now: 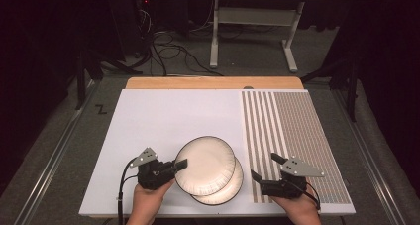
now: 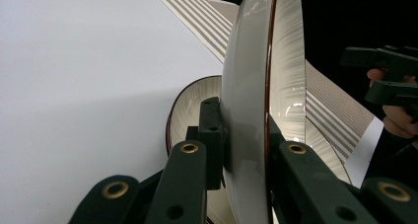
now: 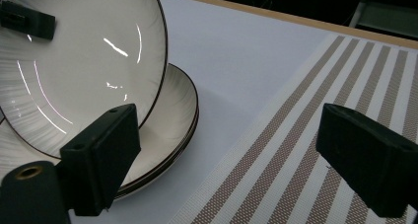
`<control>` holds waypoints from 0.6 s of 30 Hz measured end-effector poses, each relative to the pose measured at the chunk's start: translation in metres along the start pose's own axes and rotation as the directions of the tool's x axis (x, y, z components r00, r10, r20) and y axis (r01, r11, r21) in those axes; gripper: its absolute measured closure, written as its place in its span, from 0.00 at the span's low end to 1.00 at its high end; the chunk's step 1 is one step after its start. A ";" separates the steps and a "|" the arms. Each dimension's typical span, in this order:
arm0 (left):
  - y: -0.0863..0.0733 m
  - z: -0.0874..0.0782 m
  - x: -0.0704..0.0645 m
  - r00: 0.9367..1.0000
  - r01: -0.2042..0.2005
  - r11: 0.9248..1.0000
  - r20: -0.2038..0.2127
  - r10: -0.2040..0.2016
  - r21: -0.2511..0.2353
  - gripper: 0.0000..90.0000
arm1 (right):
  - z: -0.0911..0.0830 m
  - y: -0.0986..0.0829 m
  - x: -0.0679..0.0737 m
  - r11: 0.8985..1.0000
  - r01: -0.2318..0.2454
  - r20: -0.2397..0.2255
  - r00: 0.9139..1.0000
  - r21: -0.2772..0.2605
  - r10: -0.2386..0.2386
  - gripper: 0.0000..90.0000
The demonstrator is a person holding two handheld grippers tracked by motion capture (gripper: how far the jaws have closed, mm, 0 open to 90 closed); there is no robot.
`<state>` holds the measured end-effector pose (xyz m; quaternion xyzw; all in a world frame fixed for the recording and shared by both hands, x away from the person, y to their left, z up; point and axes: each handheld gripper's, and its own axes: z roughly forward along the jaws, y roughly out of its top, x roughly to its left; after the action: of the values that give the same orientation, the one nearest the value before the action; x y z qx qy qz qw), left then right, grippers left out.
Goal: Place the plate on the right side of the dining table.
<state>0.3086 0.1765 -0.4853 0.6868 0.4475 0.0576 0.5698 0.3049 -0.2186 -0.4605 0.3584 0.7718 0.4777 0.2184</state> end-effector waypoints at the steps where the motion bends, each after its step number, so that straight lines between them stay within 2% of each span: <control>1: 0.000 0.000 0.000 1.000 -0.001 1.000 0.000 0.001 0.000 0.89 | -0.002 0.000 -0.001 1.000 0.008 0.003 1.000 -0.007 -0.008 0.09; 7: 0.000 0.000 0.000 1.000 -0.012 1.000 0.005 0.012 -0.005 0.89 | -0.019 -0.003 -0.006 0.999 -0.003 0.024 1.000 -0.038 0.004 0.00; 18: -0.001 0.000 -0.001 1.000 -0.026 1.000 0.003 0.026 -0.015 0.89 | -0.049 -0.008 -0.014 0.997 -0.008 0.054 0.998 -0.076 0.012 0.00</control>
<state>0.3068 0.1757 -0.4857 0.6883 0.4370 0.0673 0.5751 0.2781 -0.2601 -0.4463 0.3665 0.7450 0.4980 0.2503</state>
